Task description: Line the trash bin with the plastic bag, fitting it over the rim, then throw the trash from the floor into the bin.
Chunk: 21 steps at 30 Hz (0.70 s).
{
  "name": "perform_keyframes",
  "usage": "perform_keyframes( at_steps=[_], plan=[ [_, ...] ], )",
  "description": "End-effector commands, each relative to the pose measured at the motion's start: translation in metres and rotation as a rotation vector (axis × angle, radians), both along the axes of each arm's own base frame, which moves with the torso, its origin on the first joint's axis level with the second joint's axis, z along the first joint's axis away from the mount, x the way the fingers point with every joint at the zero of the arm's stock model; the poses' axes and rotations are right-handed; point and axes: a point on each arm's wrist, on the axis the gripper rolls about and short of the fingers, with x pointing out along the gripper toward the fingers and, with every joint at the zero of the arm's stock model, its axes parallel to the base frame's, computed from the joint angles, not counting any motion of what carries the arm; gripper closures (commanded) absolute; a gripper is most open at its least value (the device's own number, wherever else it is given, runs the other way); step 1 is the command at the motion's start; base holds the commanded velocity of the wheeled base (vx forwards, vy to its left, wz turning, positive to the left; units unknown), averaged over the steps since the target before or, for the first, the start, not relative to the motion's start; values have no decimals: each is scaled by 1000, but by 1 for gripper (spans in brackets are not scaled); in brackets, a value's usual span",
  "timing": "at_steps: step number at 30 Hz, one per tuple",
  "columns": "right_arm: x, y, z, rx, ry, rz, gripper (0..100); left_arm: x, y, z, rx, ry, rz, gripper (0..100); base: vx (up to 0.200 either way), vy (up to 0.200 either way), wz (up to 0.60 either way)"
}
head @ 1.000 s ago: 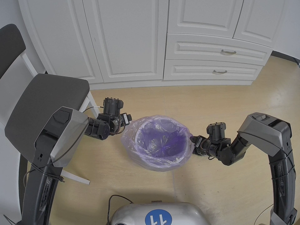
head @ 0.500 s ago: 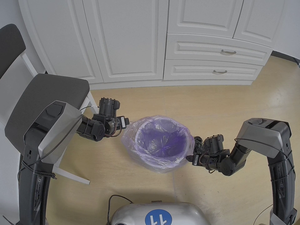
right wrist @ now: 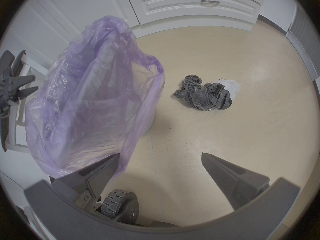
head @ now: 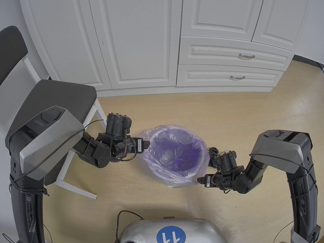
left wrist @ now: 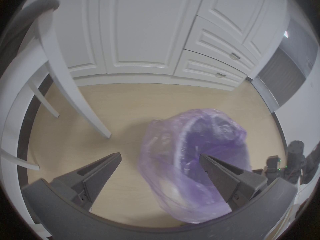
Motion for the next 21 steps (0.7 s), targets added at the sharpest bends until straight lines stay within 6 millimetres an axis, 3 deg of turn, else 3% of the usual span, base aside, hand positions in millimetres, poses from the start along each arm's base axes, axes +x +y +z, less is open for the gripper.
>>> perform_keyframes(
  at_steps=[1,11,15,21],
  plan=[
    [-2,2,-1,-7,8,10,0,-22,-21,14,5,-10,-58,0,0,0,0],
    [-13,13,-3,-38,19,66,0,-32,-44,4,87,67,-52,0,0,0,0],
    [-15,12,-4,-43,21,71,0,-23,-67,-25,138,87,27,0,0,0,0],
    [-15,12,-4,-46,23,71,0,-16,-74,-36,170,153,74,0,0,0,0]
  ],
)
